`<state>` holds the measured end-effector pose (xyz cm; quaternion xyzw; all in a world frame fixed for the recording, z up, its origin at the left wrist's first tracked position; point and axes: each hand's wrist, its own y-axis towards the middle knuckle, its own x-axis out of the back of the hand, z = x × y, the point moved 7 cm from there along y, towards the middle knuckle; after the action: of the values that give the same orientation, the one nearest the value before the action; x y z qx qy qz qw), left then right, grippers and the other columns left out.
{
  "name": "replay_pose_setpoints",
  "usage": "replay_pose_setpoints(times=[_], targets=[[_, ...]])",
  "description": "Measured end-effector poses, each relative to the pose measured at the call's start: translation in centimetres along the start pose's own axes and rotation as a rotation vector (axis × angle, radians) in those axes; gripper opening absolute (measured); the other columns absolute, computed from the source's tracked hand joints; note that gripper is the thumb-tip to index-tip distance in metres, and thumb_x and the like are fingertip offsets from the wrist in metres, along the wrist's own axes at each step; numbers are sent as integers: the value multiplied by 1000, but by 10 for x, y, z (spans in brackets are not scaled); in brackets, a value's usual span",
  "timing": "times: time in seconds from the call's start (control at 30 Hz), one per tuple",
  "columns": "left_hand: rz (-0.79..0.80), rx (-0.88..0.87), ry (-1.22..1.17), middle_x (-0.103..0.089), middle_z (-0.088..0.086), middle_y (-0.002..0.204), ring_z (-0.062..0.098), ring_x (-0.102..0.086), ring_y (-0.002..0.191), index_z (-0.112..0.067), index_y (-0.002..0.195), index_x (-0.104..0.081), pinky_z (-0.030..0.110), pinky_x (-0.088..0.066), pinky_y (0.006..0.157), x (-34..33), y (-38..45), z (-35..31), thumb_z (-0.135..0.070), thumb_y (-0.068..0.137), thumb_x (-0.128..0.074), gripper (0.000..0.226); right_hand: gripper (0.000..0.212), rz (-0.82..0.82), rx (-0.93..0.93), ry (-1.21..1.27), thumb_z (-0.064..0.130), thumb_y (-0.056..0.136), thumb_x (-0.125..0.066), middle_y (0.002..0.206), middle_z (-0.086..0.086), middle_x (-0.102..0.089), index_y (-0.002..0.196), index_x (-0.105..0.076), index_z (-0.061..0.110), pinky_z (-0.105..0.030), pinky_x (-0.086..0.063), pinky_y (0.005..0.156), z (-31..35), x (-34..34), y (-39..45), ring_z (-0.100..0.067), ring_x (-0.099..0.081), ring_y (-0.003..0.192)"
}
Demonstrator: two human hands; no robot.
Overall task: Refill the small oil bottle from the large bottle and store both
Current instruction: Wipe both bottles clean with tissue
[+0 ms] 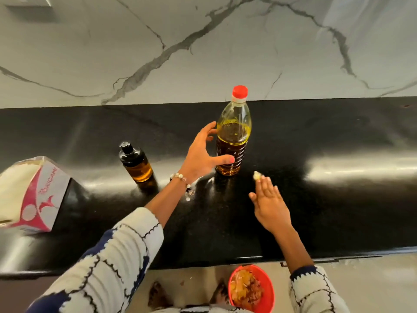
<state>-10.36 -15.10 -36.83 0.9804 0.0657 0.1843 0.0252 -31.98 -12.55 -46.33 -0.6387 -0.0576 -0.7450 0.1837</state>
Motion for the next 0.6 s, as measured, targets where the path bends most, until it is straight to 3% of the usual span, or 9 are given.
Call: replay_pose_setpoints(times=[0.1, 0.17, 0.27, 0.37, 0.43, 0.53, 0.6], targets=[[-14, 7, -40, -53, -15, 126, 3, -50, 117, -26, 138, -35, 20, -42, 97, -20, 9, -6, -30, 61, -90, 95, 63, -10, -198, 29, 40, 102, -17, 159, -17, 0, 149, -2, 0, -41, -2, 120, -12, 1, 4, -27, 6, 147], [-69, 30, -62, -56, -10, 124, 8, -55, 115, -24, 135, -35, 31, -47, 100, -25, 14, -4, -29, 58, -91, 95, 65, -12, -198, 38, 40, 102, -18, 157, -21, 0, 148, -1, -3, -43, 1, 120, 1, -1, 8, -31, 6, 146], [-142, 49, -38, -59, -7, 119, 12, -58, 110, -24, 130, -37, 32, -50, 96, -25, 20, -5, -29, 56, -91, 92, 64, 34, 66, 19, 40, 102, -15, 158, -19, 6, 148, 4, 0, -37, 11, 116, 42, -10, 4, -28, 12, 146], [-226, 44, -17, -59, -8, 112, 10, -59, 103, -21, 127, -40, 25, -50, 87, -18, 23, -10, -28, 57, -91, 87, 79, 113, 327, -32, 58, 88, 14, 158, -9, 11, 149, 8, 9, -33, 14, 115, 57, -15, -18, -20, 16, 145], [-297, 51, -25, -59, -10, 107, 9, -60, 99, -19, 124, -43, 18, -48, 81, -8, 23, -9, -28, 57, -91, 84, 85, 138, 378, -72, 57, 77, 19, 159, -3, 9, 149, 7, 13, -33, 12, 116, 39, -13, -22, -16, 15, 144], [-435, 101, -35, -60, -8, 105, 9, -60, 95, -19, 122, -46, 13, -46, 75, 16, 18, -2, -30, 57, -91, 80, 73, 81, 197, -57, 47, 90, 4, 160, -10, -2, 151, -4, 7, -36, 5, 118, -6, -1, -3, -21, 5, 147], [-511, 155, -43, -61, -7, 105, 11, -60, 96, -20, 121, -46, 19, -50, 78, 32, 14, 5, -33, 56, -90, 79, 60, 68, 39, -29, 37, 101, -10, 159, -16, -5, 150, -7, 1, -40, 0, 119, -23, 3, 16, -26, 3, 147]])
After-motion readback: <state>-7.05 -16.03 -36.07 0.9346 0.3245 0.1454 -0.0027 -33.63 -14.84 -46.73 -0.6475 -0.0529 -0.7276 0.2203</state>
